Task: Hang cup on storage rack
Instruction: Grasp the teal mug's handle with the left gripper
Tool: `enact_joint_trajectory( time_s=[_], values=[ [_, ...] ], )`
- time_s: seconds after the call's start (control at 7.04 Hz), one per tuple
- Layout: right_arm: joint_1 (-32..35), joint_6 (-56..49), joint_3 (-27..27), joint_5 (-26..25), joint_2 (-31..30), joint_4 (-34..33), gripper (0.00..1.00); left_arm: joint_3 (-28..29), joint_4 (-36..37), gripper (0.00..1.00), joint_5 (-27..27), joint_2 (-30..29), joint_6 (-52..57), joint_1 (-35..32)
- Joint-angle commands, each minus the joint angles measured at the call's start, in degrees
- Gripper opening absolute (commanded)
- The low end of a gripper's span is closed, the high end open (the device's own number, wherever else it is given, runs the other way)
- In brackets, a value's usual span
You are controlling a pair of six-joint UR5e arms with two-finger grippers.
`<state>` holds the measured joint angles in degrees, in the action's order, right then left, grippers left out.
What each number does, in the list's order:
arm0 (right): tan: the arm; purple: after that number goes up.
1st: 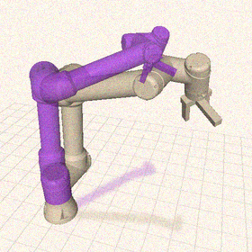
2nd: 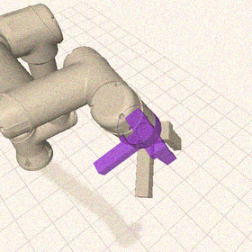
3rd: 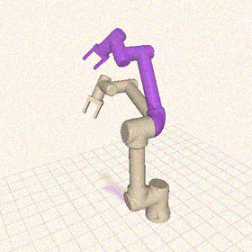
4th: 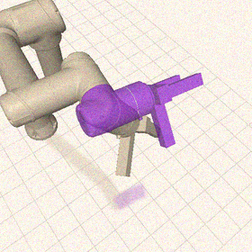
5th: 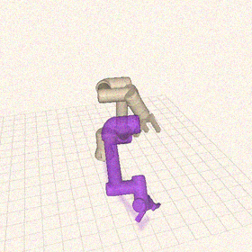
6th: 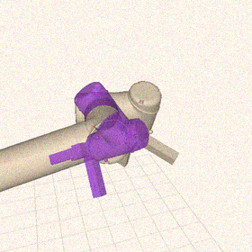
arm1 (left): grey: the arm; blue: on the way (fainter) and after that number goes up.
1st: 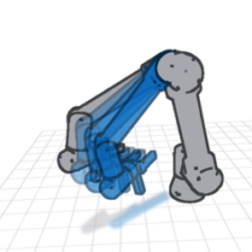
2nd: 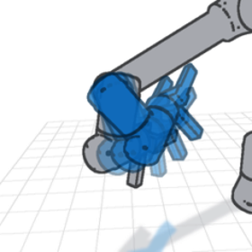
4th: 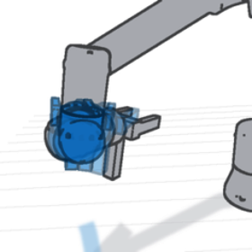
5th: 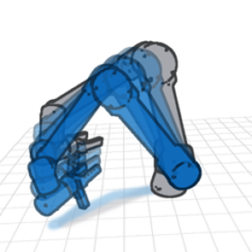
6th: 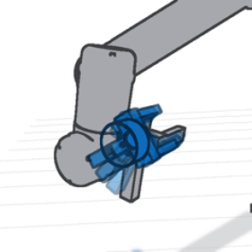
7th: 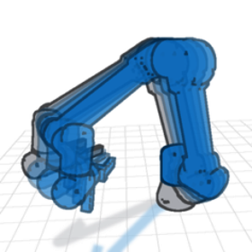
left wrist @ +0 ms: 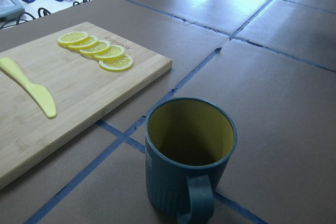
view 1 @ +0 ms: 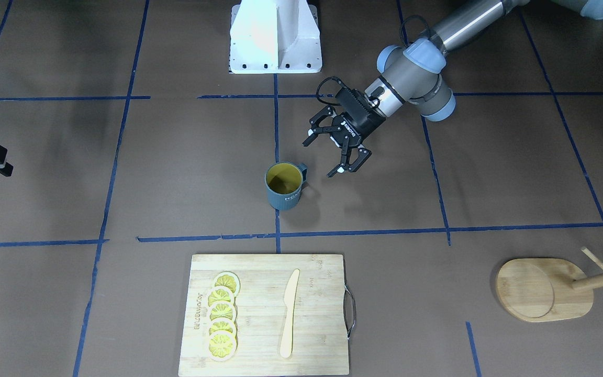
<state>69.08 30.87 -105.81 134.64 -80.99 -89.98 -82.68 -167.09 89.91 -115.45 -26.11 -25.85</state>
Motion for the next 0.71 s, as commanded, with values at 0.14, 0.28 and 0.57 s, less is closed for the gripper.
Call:
enact_joint_trajectory(
  time_s=[0.14, 0.28, 0.57],
  values=[
    [0.0, 0.1, -0.1, 1.1, -0.1, 0.3, 1.0, 2.4, -2.4, 0.94, -6.3, -0.7, 0.1, 3.2],
    [0.0, 0.1, -0.2, 1.2, -0.1, 0.4, 1.0, 3.7, -2.4, 0.93, -7.8, -1.6, 0.1, 3.2],
    [0.0, 0.1, -0.4, 1.2, -0.2, 0.3, 1.0, 5.3, -2.4, 0.92, -8.7, -2.9, 0.1, 3.3]
  ],
)
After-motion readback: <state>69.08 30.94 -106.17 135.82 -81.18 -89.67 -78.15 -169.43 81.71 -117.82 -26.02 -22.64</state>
